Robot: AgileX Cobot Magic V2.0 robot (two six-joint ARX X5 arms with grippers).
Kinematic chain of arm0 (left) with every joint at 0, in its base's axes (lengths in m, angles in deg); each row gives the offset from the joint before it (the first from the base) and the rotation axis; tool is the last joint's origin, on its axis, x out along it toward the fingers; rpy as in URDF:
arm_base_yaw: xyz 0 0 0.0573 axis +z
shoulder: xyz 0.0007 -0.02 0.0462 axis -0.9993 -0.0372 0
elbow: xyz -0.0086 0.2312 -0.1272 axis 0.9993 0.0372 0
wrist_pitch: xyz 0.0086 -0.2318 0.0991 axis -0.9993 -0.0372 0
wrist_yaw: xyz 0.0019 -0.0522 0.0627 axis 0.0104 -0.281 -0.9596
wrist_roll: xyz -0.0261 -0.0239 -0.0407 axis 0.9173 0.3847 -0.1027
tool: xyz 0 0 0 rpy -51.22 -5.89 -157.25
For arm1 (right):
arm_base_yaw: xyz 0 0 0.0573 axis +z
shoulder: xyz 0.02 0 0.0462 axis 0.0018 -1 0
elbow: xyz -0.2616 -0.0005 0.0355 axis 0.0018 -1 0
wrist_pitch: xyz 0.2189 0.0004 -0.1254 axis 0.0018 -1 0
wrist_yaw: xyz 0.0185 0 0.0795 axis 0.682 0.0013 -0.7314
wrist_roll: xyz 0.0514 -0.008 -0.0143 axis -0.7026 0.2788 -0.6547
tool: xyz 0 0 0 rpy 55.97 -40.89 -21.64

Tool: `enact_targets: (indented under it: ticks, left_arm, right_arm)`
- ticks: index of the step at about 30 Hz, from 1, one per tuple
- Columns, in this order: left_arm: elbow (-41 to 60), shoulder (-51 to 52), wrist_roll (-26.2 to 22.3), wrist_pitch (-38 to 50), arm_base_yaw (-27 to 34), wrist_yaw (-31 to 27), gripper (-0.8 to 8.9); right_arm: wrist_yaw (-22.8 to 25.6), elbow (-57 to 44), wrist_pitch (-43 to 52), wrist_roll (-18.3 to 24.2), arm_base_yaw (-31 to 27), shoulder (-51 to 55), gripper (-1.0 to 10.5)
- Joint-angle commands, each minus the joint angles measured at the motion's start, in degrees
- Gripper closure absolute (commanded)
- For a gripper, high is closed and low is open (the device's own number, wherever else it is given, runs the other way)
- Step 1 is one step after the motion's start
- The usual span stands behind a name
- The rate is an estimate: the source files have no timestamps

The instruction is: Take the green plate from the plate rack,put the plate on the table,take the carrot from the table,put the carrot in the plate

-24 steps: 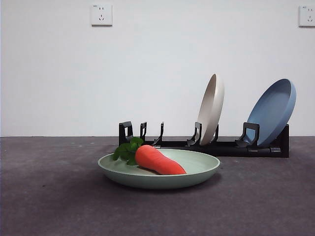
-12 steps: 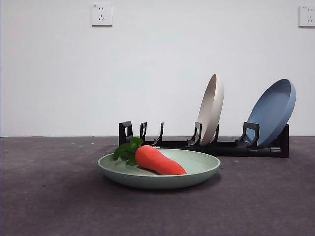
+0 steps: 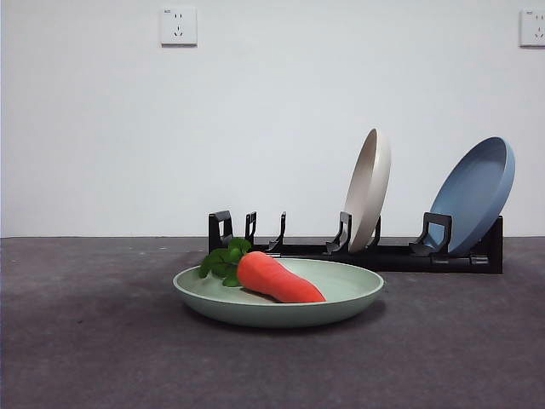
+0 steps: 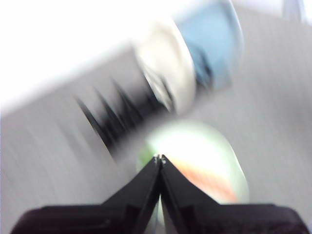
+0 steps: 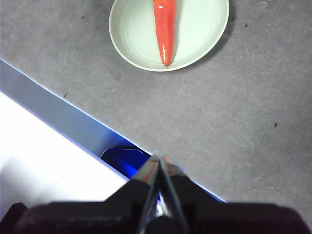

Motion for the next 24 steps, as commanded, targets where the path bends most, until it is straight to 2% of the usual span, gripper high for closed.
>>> enact_targets:
  ticks: [1,4,7,13,18,24]
  left_arm:
    - [3.7,4.6,-3.6,9.6,10.0,6.4,8.17]
    - [8.2,9.8,-3.7,16.2,18.3,10.0,8.17]
    - [14.6,16.0,-3.7,20.9,25.5,10.1,8.17]
    - [30.5,27.3,-3.8,25.0,35.1,9.9,8.17]
    - [43.8,34.8,-2.9,25.7,39.8,10.3,8.17]
    - [55.5,41.7,-1.5,26.6,40.5,10.3,8.17]
  right_arm:
    - [0.2,-0.2,0.3,0.4,0.1,0.2,9.5]
    - [0.2,-0.2,0.3,0.4,0.1,0.2,9.5]
    - [0.1,-0.2,0.3,0.4,0.1,0.2,9.5]
    - [0.2,-0.2,0.3,0.4,0.1,0.2,9.5]
    - [0.1,-0.2,0.3,0.4,0.1,0.2,9.5]
    - [0.1,-0.2,0.3,0.4,0.1,0.2,9.5]
